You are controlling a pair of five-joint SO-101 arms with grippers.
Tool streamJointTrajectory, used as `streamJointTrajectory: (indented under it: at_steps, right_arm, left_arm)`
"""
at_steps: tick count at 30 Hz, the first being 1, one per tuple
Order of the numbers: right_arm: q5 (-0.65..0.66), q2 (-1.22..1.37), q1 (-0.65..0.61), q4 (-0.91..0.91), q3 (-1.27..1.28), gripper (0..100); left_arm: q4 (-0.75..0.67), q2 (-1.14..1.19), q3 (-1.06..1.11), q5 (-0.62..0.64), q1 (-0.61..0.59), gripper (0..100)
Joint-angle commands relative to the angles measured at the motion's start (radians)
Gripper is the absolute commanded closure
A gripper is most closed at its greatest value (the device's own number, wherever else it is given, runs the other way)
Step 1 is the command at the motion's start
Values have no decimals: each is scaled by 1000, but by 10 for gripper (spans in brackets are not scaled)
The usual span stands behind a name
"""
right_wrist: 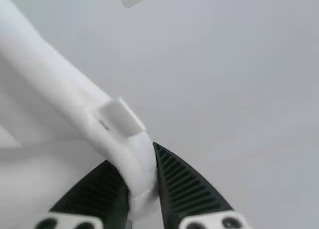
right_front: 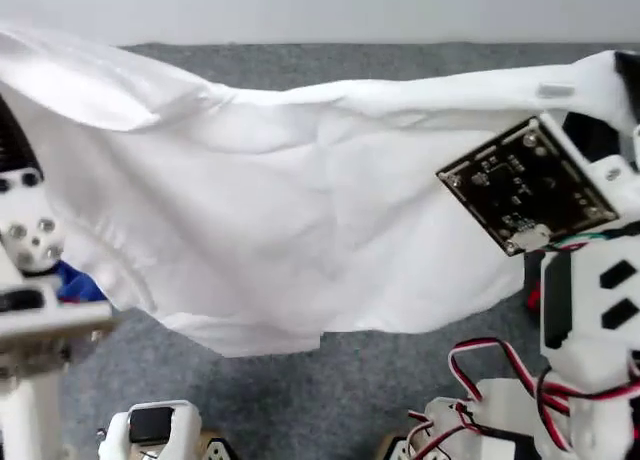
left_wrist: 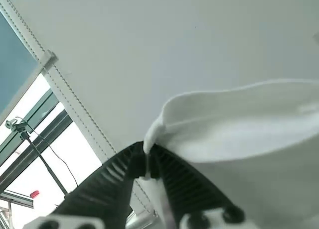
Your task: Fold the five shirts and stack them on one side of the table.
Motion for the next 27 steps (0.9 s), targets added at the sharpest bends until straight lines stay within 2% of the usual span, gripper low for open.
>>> streamJointTrajectory:
  at_steps: [1,10,15,19,24,27]
  right_arm:
    - [8,-31,19,39,-17,987]
    - [12,-257,156,38,166,987]
    - [106,-363,166,35,387,987]
    - [138,-351,159,22,557,987]
    - [152,-252,16,-22,824,987]
    - [150,-151,-38,-122,1010,987]
  left_arm:
    - [66,-5,-93,-9,-9,986]
    - [178,-5,-332,-9,-14,986]
    - [212,5,-354,-20,-15,986]
    - [236,32,-229,-117,-14,986]
    - [235,124,47,-167,-8,986]
    - [129,226,234,-164,-6,986]
